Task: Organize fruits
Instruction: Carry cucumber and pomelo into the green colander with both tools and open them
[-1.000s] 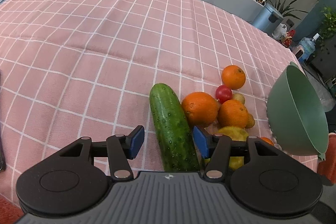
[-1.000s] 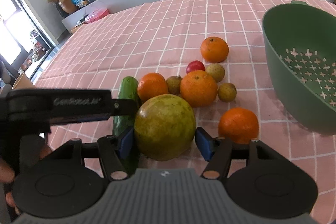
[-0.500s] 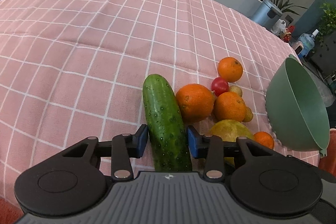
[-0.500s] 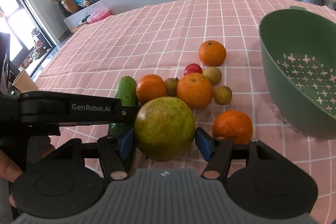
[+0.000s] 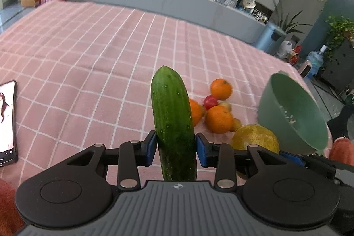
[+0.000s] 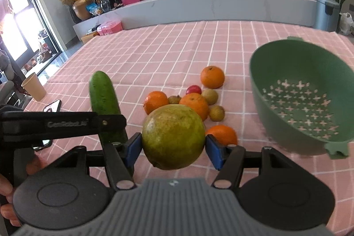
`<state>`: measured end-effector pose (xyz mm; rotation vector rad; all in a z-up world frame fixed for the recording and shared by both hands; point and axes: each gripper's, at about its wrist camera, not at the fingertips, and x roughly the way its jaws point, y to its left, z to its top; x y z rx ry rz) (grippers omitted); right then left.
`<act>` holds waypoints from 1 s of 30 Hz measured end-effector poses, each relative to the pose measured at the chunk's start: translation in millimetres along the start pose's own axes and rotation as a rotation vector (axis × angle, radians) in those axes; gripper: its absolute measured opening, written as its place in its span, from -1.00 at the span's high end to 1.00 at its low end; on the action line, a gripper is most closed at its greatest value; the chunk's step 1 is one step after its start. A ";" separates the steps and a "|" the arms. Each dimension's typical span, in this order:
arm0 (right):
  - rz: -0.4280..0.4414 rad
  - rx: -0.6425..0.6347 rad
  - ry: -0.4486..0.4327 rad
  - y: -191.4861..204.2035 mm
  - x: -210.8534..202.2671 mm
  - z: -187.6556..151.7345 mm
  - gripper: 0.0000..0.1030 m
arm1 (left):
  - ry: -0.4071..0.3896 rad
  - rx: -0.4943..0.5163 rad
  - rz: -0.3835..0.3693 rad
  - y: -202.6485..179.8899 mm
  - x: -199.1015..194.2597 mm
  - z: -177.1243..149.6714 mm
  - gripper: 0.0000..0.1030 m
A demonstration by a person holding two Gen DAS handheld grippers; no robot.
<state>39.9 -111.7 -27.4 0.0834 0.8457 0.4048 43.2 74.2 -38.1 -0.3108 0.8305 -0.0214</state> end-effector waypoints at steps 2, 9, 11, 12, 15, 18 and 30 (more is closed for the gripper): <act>-0.001 0.002 -0.013 -3.5 -9.8 -1.1 -0.15 | -0.014 0.001 -0.011 -4.2 -6.4 -1.6 0.19; -0.002 0.011 -0.073 -17.9 -41.3 1.8 -0.15 | -0.105 0.024 -0.092 -24.2 -36.9 3.8 0.19; 0.001 0.012 -0.089 -23.7 -50.1 5.3 -0.15 | -0.126 0.036 -0.122 -33.2 -44.1 9.5 0.19; -0.002 0.010 -0.099 -28.0 -55.3 8.6 -0.15 | -0.133 0.040 -0.141 -38.3 -46.7 13.5 0.19; -0.016 0.002 -0.122 -39.4 -68.1 20.1 -0.15 | -0.143 0.052 -0.200 -54.4 -48.3 27.5 0.19; -0.045 -0.020 -0.142 -54.0 -80.7 33.9 -0.15 | -0.159 0.076 -0.248 -75.4 -44.7 41.4 0.19; -0.193 -0.108 -0.110 -118.2 -79.8 85.2 -0.15 | -0.106 0.188 -0.374 -155.7 12.7 84.3 0.19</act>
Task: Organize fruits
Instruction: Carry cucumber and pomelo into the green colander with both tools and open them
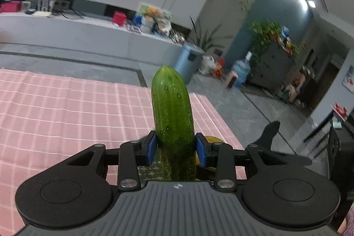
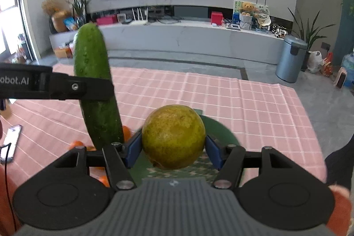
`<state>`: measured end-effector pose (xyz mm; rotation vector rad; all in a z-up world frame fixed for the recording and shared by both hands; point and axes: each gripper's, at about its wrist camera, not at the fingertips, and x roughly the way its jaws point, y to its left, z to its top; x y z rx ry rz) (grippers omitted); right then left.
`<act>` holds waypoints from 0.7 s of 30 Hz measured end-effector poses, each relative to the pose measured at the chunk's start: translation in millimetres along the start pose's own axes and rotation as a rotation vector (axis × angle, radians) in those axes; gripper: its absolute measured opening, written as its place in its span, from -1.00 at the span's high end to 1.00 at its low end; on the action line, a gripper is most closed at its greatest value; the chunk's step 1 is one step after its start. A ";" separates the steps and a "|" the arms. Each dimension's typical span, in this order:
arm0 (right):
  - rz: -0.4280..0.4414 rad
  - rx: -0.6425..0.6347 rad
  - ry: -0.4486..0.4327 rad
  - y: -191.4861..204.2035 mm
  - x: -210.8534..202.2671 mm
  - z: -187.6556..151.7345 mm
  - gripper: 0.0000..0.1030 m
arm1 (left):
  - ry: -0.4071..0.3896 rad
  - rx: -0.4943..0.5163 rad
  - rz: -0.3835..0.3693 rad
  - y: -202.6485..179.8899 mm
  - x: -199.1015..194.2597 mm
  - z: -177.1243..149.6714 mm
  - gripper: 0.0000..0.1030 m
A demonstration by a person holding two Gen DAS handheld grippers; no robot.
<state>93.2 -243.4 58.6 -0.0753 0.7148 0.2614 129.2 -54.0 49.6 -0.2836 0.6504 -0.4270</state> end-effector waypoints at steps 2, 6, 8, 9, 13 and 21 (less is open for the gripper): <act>-0.007 -0.020 0.028 -8.5 13.4 1.3 -0.15 | 0.028 0.042 -0.008 -2.5 17.8 -1.7 0.19; -0.042 -0.114 0.092 -18.3 43.6 -2.5 -0.15 | 0.114 0.050 -0.027 1.0 51.0 -8.0 0.19; -0.043 -0.137 0.134 -23.9 58.8 -5.6 -0.15 | 0.156 0.057 -0.028 2.7 66.3 -11.2 0.19; -0.040 -0.141 0.155 -26.7 66.6 -7.1 -0.15 | 0.169 0.057 -0.028 3.9 68.8 -15.3 0.19; -0.041 -0.191 0.215 -28.9 92.2 -13.8 -0.15 | 0.225 0.048 -0.030 13.3 85.6 -22.5 0.19; -0.027 -0.267 0.269 -23.0 120.1 -19.4 -0.15 | 0.316 0.012 0.007 30.8 107.3 -31.0 0.19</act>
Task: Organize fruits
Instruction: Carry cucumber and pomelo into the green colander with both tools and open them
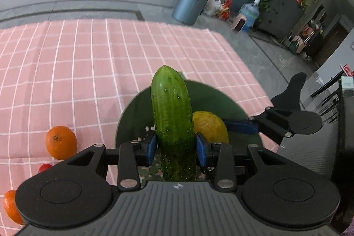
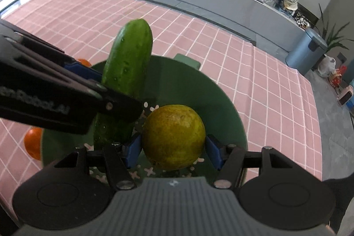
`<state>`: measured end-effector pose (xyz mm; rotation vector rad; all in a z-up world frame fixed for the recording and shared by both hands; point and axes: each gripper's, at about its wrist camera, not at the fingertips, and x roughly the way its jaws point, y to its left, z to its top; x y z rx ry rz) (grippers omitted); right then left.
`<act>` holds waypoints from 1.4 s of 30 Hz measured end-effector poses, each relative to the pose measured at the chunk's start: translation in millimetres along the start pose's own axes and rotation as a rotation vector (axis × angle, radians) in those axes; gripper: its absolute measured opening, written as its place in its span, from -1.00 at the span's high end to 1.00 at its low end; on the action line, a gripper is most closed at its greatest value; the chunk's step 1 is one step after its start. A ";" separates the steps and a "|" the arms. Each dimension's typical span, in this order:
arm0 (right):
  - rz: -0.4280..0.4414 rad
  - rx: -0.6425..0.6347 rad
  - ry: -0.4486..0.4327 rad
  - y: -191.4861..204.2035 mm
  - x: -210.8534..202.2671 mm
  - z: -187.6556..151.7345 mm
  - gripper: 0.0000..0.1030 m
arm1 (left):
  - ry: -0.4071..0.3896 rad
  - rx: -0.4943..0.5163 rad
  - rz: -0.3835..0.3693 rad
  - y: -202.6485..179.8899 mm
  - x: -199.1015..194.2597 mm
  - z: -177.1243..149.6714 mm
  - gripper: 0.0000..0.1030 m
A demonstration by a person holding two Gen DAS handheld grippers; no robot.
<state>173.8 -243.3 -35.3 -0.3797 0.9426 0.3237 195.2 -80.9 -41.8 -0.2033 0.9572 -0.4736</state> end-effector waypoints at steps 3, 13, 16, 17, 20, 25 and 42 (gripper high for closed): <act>0.004 -0.015 0.017 0.0 8.8 2.7 -0.15 | 0.024 -0.002 0.007 2.2 6.2 -0.8 0.19; 0.016 -0.048 0.035 3.9 21.5 1.8 -0.15 | 0.054 0.055 0.085 -5.8 12.0 2.0 0.17; 0.005 -0.062 0.037 5.3 19.5 1.0 -0.17 | 0.057 0.064 0.098 -7.7 14.9 4.2 0.15; -0.003 -0.074 0.035 7.1 17.8 0.9 -0.27 | 0.060 0.072 0.110 -8.4 14.4 3.6 0.09; -0.055 -0.137 0.051 13.6 13.1 2.4 -0.37 | 0.069 0.114 0.121 -12.6 14.3 2.7 -0.05; -0.097 -0.170 0.072 18.3 -0.1 0.3 -0.48 | 0.046 0.103 0.109 -13.3 1.7 0.9 -0.16; -0.146 -0.022 -0.149 42.1 -99.1 -12.5 -0.70 | -0.155 0.183 0.186 -22.6 -106.6 -28.0 -0.25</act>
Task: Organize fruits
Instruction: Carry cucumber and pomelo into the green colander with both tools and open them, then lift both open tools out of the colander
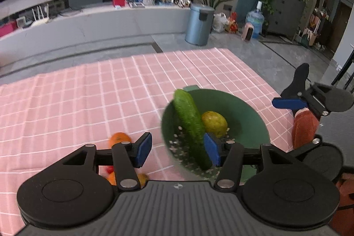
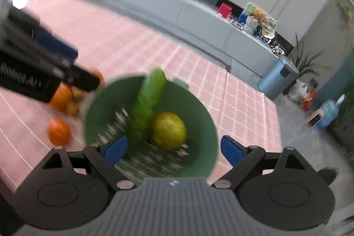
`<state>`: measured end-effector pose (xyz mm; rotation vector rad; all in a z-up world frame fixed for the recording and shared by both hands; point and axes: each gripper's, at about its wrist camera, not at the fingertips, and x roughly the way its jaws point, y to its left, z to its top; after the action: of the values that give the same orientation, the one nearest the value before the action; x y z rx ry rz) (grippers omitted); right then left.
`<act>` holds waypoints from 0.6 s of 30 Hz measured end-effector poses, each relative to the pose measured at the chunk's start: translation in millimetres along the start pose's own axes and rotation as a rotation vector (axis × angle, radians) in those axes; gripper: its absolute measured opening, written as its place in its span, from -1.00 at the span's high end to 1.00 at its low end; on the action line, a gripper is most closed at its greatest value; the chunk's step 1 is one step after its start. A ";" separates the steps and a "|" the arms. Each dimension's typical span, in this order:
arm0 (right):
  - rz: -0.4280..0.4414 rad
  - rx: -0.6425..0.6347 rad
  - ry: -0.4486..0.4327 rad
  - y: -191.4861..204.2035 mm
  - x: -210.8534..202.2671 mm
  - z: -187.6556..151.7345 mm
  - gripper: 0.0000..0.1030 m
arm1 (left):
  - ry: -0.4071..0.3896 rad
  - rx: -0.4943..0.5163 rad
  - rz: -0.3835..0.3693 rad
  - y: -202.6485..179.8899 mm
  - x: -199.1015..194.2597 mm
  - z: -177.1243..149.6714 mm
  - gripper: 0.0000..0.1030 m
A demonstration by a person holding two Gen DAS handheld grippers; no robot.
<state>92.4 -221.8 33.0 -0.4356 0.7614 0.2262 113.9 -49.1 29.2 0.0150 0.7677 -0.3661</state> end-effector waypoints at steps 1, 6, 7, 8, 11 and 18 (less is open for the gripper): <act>0.013 0.040 -0.029 1.5 -4.4 -0.2 -0.70 | -0.010 -0.003 0.005 2.9 -5.2 -1.3 -0.25; 0.109 0.198 -0.150 23.8 -21.1 -1.3 -0.70 | -0.038 -0.028 0.030 17.7 -29.1 -13.2 -0.25; 0.122 0.222 -0.160 29.0 -22.2 -1.5 -0.70 | -0.042 -0.029 0.038 19.6 -32.0 -15.7 -0.25; 0.133 0.246 -0.168 34.4 -22.5 -1.8 -0.70 | -0.048 -0.032 0.047 21.6 -35.6 -19.0 -0.25; 0.178 0.309 -0.178 52.9 -22.2 -4.5 -0.63 | -0.057 -0.053 0.062 29.6 -43.5 -28.3 -0.25; 0.224 0.383 -0.193 92.3 -16.8 -13.1 -0.53 | -0.043 -0.095 0.102 51.0 -47.3 -51.6 -0.25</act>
<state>40.1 -146.6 8.9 0.0354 0.6443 0.3197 64.6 21.2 18.0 -0.0432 0.7384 -0.2324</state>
